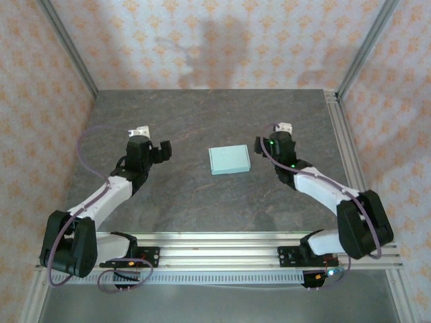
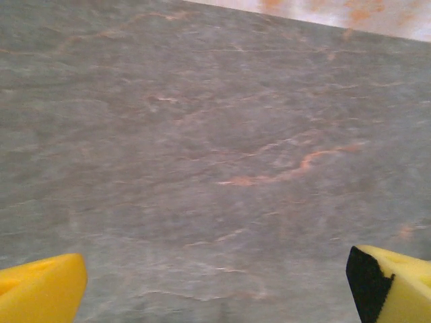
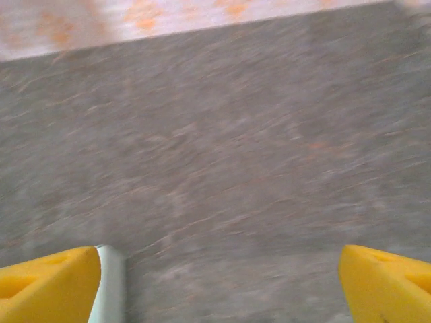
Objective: Fold the paper box
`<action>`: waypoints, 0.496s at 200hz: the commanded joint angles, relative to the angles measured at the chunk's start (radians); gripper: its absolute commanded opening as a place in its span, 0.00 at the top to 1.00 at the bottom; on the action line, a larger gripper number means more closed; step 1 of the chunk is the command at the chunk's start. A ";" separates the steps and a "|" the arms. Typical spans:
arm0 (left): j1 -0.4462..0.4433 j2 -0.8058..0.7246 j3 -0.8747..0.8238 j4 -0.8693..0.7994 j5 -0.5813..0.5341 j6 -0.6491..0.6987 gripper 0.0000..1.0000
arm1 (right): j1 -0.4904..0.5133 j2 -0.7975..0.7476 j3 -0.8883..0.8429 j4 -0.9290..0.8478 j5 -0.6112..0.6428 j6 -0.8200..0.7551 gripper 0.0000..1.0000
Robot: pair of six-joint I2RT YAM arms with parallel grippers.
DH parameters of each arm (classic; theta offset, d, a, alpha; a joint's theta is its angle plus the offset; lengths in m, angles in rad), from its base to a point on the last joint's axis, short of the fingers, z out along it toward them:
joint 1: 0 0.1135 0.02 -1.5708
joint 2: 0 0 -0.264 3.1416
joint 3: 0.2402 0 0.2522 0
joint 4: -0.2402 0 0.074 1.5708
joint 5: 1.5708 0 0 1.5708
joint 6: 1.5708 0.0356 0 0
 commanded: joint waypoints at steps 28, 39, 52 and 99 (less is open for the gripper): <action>0.091 0.010 -0.139 0.292 -0.053 0.173 0.00 | -0.157 0.001 -0.170 0.295 0.022 -0.198 0.04; 0.102 0.051 -0.147 0.348 -0.031 0.182 0.00 | -0.181 0.053 -0.207 0.398 0.013 -0.210 0.03; 0.108 0.100 -0.144 0.399 -0.007 0.189 0.00 | -0.208 0.123 -0.244 0.539 -0.008 -0.192 0.03; 0.143 0.276 -0.103 0.498 0.079 0.171 0.00 | -0.324 0.254 -0.266 0.685 -0.172 -0.098 0.01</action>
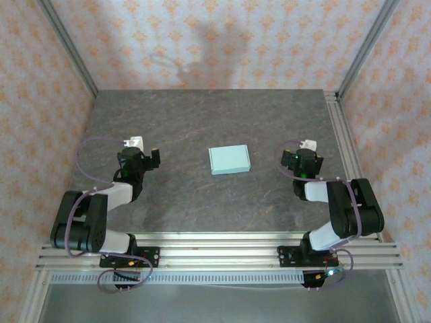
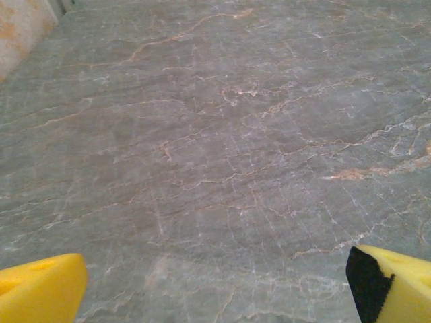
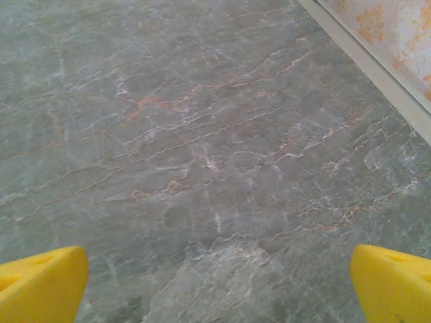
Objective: Fold the paper box
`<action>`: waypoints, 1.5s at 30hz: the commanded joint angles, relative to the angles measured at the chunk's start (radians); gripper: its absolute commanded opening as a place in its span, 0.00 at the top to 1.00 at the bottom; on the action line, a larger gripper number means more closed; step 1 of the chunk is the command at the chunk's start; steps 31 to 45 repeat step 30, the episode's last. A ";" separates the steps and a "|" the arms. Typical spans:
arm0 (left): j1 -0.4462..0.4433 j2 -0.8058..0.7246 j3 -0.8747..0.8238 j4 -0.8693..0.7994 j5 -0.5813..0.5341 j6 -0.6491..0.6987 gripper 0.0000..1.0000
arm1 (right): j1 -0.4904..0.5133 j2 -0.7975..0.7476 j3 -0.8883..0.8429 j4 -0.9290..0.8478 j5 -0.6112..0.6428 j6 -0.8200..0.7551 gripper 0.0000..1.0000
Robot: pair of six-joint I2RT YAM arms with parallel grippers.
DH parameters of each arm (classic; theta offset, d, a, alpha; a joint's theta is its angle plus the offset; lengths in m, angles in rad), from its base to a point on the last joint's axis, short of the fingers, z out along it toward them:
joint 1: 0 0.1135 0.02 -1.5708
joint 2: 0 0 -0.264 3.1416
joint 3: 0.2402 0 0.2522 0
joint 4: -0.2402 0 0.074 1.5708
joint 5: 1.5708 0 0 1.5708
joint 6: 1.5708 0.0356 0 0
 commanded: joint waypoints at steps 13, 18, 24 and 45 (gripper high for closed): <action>-0.005 0.061 0.023 0.105 0.008 0.024 0.00 | -0.046 0.036 -0.015 0.187 -0.117 0.042 0.01; -0.005 0.062 0.023 0.105 0.008 0.023 0.00 | -0.045 0.035 -0.014 0.187 -0.117 0.042 0.01; -0.004 0.062 0.024 0.105 0.008 0.024 0.00 | -0.046 0.036 -0.014 0.189 -0.117 0.040 0.01; -0.004 0.062 0.024 0.105 0.008 0.023 0.00 | -0.046 0.034 -0.016 0.190 -0.117 0.040 0.01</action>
